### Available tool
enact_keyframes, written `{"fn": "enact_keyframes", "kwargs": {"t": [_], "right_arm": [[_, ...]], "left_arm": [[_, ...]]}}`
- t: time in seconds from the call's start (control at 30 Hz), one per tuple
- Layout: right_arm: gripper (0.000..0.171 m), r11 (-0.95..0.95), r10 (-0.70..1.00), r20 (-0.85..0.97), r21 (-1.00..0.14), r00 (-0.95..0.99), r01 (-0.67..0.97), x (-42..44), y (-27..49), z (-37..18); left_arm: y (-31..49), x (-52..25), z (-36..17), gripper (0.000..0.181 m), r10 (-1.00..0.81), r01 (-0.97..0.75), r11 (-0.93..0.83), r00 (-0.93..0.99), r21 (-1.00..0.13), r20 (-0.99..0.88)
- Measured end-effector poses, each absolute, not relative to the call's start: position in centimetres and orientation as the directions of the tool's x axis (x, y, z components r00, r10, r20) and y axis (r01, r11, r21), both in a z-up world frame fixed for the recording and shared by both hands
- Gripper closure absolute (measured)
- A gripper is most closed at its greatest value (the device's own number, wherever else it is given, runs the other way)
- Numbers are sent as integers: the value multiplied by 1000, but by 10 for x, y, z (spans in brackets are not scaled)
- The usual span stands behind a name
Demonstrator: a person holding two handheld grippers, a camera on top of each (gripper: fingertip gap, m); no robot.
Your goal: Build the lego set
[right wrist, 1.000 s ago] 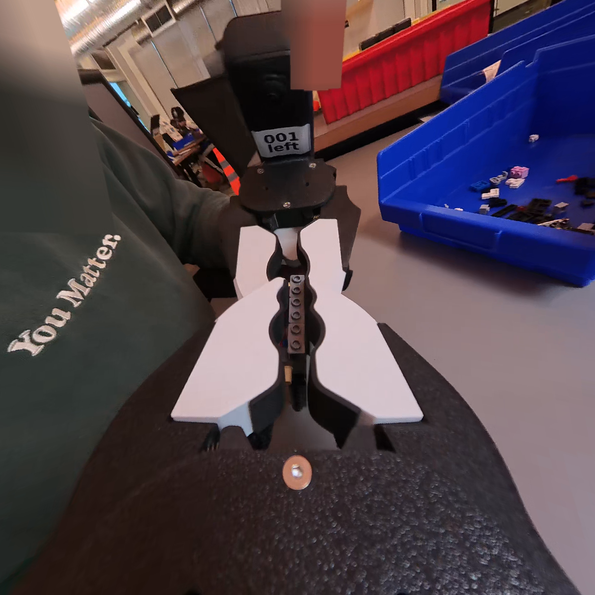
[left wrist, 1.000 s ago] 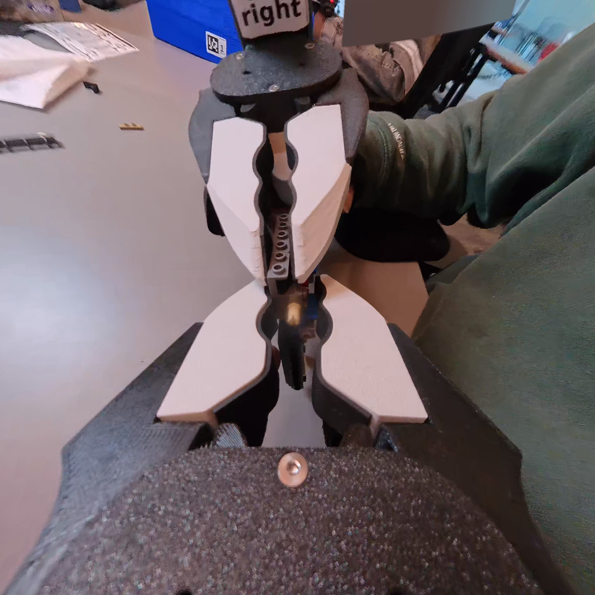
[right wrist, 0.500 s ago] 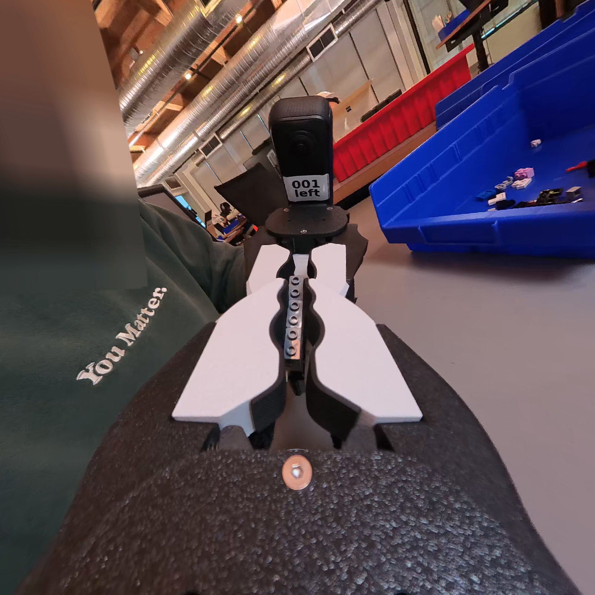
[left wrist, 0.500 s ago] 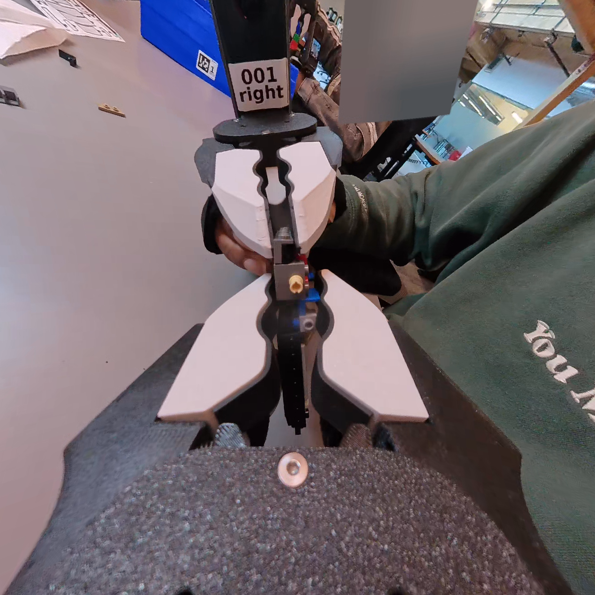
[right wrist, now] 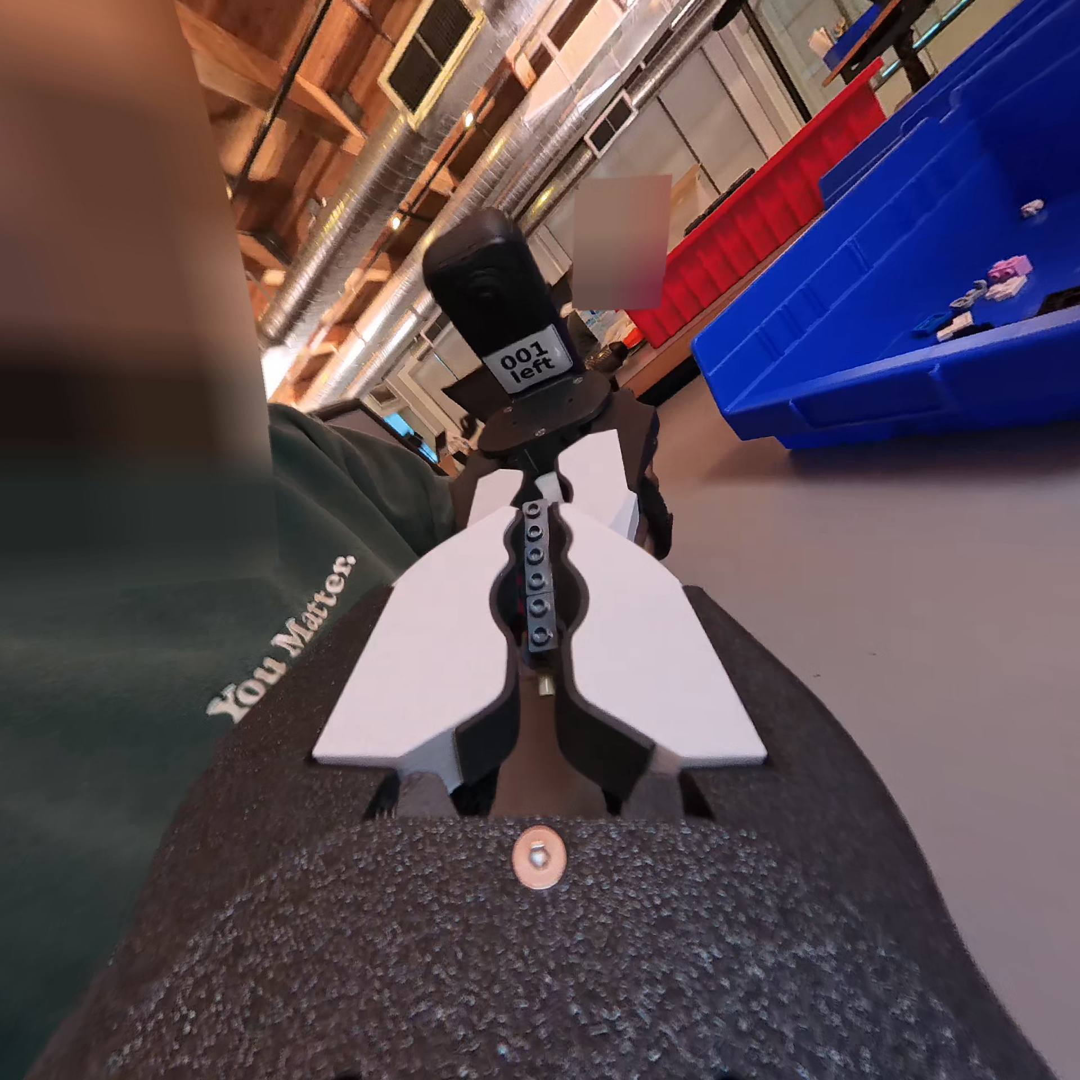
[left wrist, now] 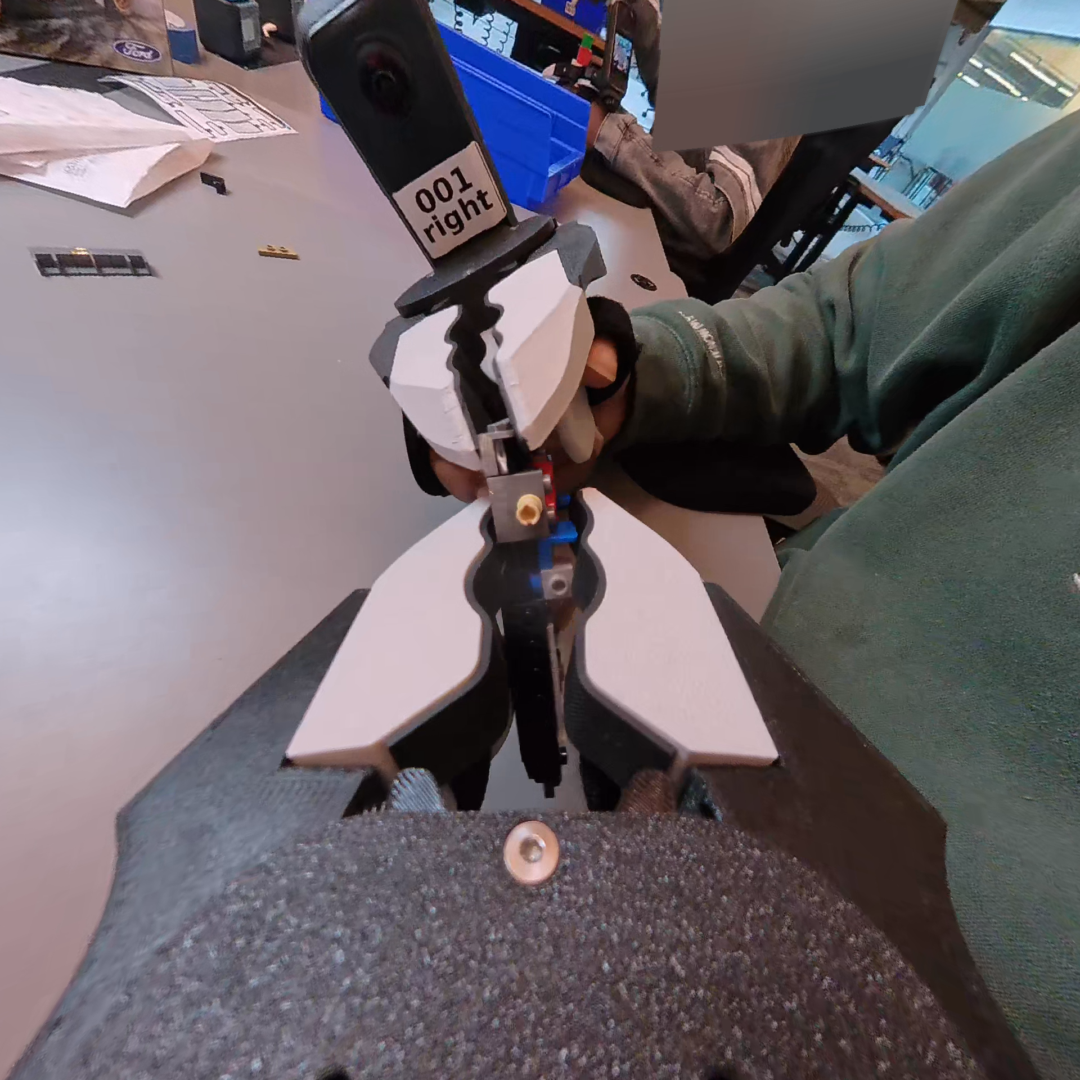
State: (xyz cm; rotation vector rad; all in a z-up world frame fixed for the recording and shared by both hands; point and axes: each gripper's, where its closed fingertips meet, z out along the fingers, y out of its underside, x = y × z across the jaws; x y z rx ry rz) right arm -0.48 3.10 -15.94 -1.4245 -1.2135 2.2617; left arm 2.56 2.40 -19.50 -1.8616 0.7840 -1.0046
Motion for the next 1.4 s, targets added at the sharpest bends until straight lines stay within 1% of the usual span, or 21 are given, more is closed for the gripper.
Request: {"fn": "enact_keyframes", "kwargs": {"t": [0.03,0.1,0.13,0.2,0.3,0.37,0.43,0.53,0.6,0.67,0.73,0.87,1.13,1.4], "right_arm": [[163,-585,614,-608,-779,-503,227,-4,30,-160],[163,-415,760,-465,-885,-454,211,-5,30,-165],[162,-345,806,-406,-913,-430,215,-5,30,-168],[156,-238,856,-309,-947,-415,214,-3,29,-169],[157,-169,874,-242,-964,-421,204,-1,24,-166],[162,-149,866,-225,-968,-446,199,1,17,-164],[162,-85,865,-167,-978,-473,188,5,12,-161],[163,94,899,33,-989,-437,117,6,8,-152],[163,222,895,173,-972,-411,74,8,3,-144],[162,308,880,265,-950,-394,50,10,-2,-140],[162,357,866,317,-933,-387,35,13,-6,-138],[163,360,846,320,-933,-427,14,19,-14,-138],[163,169,830,138,-986,-540,8,26,-20,-136],[163,185,799,138,-982,-585,22,30,-29,-138]], "left_arm": [[24,26,-196,160,-813,-131,-433,483,-892,324],[24,26,-199,159,-802,-124,-461,481,-879,353],[24,25,-200,159,-801,-130,-464,484,-876,352],[25,24,-201,159,-813,-170,-420,507,-891,286],[25,25,-202,159,-832,-251,-337,531,-907,162],[23,26,-203,159,-848,-330,-251,529,-910,42],[21,28,-202,159,-851,-392,-170,520,-904,-65],[20,29,-192,159,-854,-373,-105,509,-922,-108],[17,32,-184,159,-860,-346,-65,495,-936,-123],[13,36,-178,159,-866,-336,-21,477,-942,-151],[10,38,-176,159,-869,-334,21,460,-942,-182],[2,45,-176,159,-895,-316,42,411,-948,-176],[-8,53,-174,158,-944,-191,-69,330,-979,2],[-18,59,-174,158,-961,-153,-110,270,-982,66]]}}
